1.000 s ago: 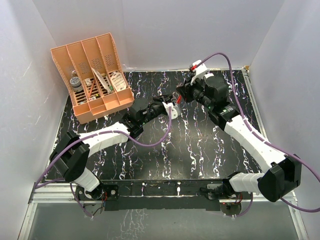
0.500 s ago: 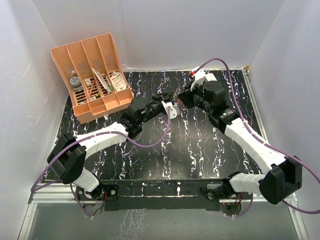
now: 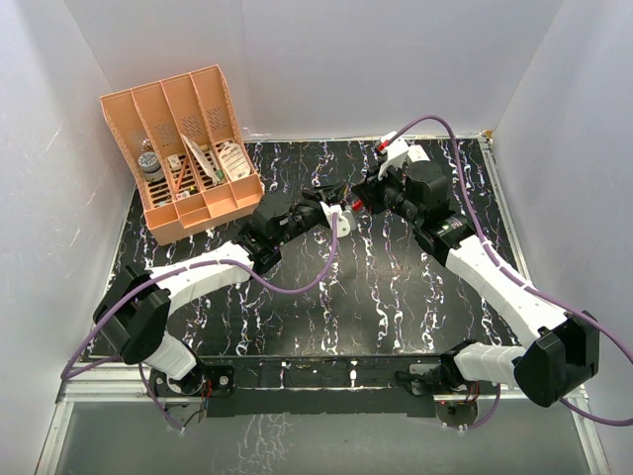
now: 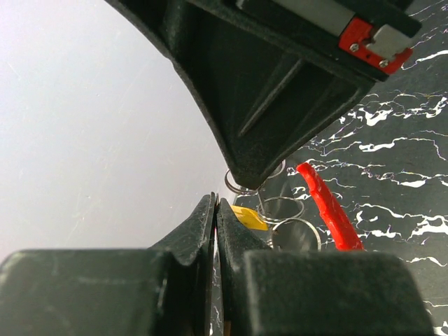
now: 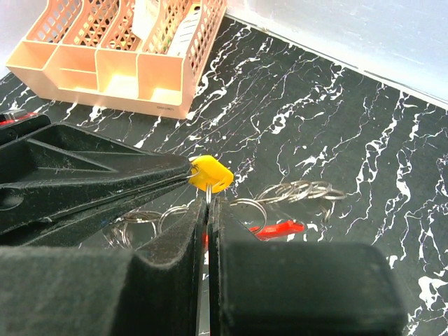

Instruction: Put the keys on the keyring

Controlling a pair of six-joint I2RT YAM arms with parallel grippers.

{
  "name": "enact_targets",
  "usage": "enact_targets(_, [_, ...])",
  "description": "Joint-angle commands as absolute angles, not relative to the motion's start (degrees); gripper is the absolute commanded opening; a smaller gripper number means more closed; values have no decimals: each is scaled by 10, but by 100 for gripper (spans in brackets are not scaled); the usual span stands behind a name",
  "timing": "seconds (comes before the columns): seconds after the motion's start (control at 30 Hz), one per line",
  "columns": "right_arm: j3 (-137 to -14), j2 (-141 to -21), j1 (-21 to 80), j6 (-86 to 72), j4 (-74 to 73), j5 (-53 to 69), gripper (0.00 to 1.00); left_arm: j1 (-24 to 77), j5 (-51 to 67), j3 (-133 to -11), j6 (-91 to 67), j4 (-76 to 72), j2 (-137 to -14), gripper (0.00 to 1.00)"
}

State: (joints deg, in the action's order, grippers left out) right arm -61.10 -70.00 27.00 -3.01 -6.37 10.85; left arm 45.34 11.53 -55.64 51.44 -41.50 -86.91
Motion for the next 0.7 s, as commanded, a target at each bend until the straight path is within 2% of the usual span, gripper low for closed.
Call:
enact_targets(0.0, [-616, -680, 273, -23, -6, 109, 0, 452, 137, -568, 523, -417, -852, 0])
enact_targets(0.67, [-624, -685, 273, -24, 1, 118, 0, 452, 142, -562, 526, -411, -860, 0])
